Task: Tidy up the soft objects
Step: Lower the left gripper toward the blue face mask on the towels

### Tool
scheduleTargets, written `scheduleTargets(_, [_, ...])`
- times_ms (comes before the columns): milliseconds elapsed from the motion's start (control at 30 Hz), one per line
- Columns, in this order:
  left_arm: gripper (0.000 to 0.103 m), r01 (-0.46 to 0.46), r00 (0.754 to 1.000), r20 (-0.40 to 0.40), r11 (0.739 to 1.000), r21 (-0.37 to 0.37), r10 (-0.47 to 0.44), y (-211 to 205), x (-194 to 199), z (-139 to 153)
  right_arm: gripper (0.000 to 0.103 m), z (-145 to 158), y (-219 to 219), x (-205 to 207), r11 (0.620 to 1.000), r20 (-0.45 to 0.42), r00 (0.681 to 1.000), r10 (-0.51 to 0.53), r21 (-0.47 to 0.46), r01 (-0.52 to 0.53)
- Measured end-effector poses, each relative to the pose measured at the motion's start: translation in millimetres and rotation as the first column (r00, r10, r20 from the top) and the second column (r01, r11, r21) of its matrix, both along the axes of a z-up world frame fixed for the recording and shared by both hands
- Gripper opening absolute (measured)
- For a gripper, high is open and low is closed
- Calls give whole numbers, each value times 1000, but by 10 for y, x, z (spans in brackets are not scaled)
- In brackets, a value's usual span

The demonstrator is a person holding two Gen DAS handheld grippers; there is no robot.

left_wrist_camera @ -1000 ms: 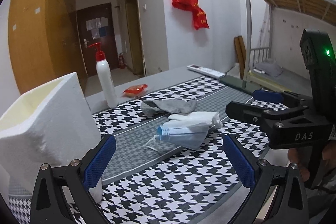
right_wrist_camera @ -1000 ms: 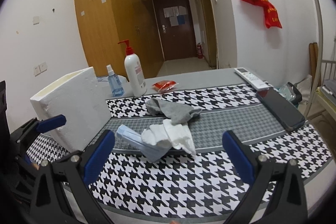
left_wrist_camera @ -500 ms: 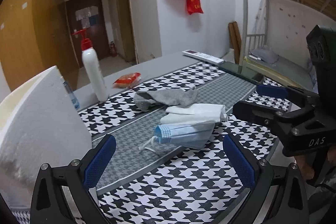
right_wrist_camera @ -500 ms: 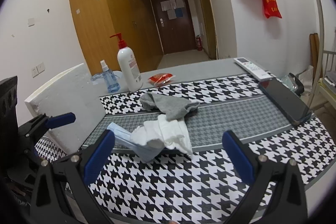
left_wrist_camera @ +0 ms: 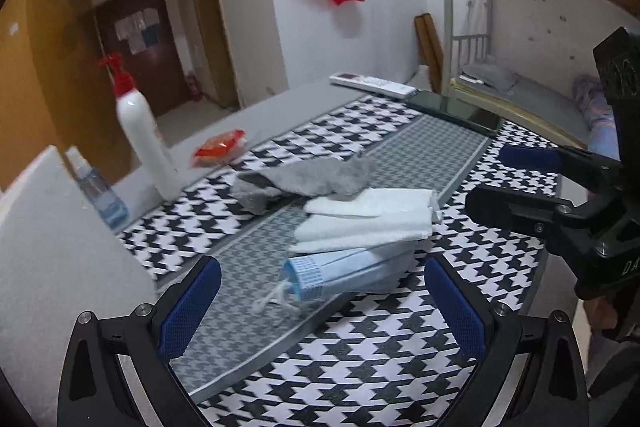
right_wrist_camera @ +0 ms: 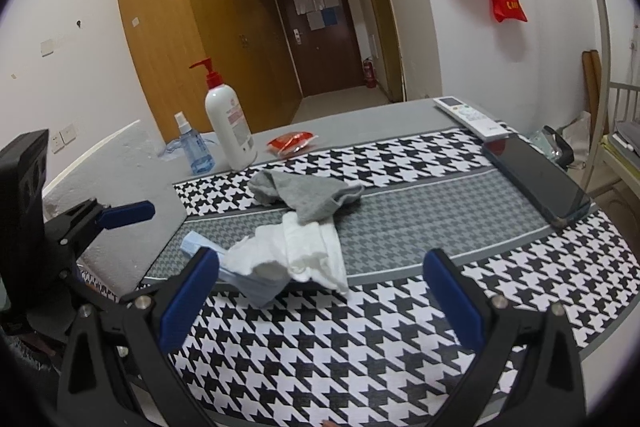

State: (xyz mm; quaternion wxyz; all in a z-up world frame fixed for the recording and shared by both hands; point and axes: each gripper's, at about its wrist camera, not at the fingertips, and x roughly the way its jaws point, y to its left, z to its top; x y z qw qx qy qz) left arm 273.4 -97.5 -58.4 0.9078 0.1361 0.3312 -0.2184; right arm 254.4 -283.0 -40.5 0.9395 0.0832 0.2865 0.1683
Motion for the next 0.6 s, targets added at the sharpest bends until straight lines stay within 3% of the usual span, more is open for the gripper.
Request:
scheduleTargets(267, [96,60,998,-8,997,38,-59,-119,23,-86,103,-45,-44,37,1000,-17,1000,-1,24,1])
scheduleTargets(433, [82,82,996,-34,996,37,-81,-142,37,-152,103,-55,-43,27,1000,-19,1000,3,26,-3])
scheduleTargets(533, [70,88,995,-49,995,49,-86,-155,42,-180,103,-51,-48,20,1000,-17,1000,3,23,-3])
scheduleTargets(600, [55,95,993,-69,994,46,-91,-144,36,-203,103,-46,-56,12,1000,-17,1000,0,26,0])
